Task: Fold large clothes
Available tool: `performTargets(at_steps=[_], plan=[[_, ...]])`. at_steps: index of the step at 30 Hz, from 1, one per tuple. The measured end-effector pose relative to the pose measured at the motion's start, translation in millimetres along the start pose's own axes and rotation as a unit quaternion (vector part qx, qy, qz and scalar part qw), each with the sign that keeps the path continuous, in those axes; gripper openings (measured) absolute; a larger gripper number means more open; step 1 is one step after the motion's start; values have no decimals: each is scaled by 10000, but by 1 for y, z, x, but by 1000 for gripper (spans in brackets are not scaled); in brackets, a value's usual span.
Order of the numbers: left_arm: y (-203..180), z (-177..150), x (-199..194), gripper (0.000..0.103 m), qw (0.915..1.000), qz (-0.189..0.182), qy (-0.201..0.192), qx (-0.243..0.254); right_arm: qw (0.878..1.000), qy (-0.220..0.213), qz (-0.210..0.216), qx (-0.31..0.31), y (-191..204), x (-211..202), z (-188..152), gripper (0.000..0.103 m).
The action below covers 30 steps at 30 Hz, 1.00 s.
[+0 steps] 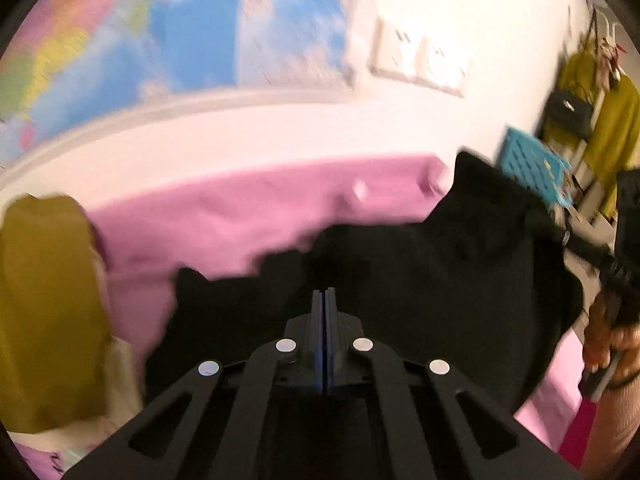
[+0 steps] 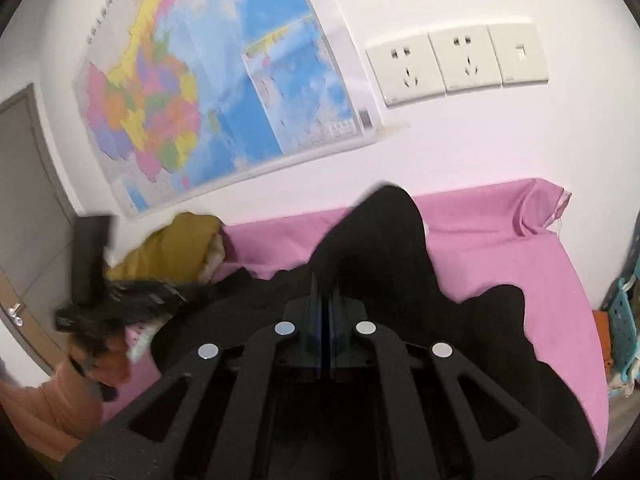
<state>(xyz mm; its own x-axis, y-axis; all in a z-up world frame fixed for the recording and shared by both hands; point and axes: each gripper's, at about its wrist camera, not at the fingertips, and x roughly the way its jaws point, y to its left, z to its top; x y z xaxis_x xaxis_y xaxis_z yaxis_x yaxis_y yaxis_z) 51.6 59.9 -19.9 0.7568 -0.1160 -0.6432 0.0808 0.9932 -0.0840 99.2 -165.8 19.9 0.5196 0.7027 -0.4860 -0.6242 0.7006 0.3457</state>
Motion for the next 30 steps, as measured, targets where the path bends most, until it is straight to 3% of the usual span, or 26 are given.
performTargets(at_steps=[1,3,5,7,10,12,14,16,18,22,23,24,25,26,30], plan=[[2,1,3,0,10000,-59,29,-26,9994,304,-145,-38,-4,15,-5,5],[7,-7,24,1,9992,95,398,15,9932,989,-604,-84,-14,46,-23,20],[12,-23,45,1,9966,206,800,33,9878,1352,-756,168,-31,57,-40,46],[15,-32,56,2,9951,54,982,-33,9910,1154,-531,424,-40,39,-46,46],[19,-35,48,12,9966,-139,803,-120,9975,503,-294,401,-43,-15,-45,52],[18,-32,37,39,9976,-253,637,-69,9981,103,-476,390,-49,-55,-44,55],[11,-32,27,43,9983,-384,438,89,9956,-9,-862,377,-60,-79,-47,56],[-1,-31,24,50,9978,-452,410,258,9914,52,-1207,509,-78,-97,-57,56],[-13,-36,24,58,9957,-671,479,419,9902,173,-1218,668,-90,-105,-73,55],[-29,-48,35,57,9944,-504,609,696,9886,358,-1237,783,-96,-112,-105,52],[-29,-51,41,50,9945,-422,687,674,9889,288,-1196,838,-99,-114,-112,48],[-27,-52,45,41,9946,-332,751,633,9879,276,-1235,892,-101,-114,-116,23],[-25,-52,50,38,9949,-216,787,587,9881,307,-1197,917,-103,-111,-118,10],[-22,-52,52,36,9953,-227,786,515,9879,277,-1225,913,-103,-112,-119,5],[-16,-52,50,21,9962,-30,742,447,9840,-171,-1514,919,-104,-129,-101,2]])
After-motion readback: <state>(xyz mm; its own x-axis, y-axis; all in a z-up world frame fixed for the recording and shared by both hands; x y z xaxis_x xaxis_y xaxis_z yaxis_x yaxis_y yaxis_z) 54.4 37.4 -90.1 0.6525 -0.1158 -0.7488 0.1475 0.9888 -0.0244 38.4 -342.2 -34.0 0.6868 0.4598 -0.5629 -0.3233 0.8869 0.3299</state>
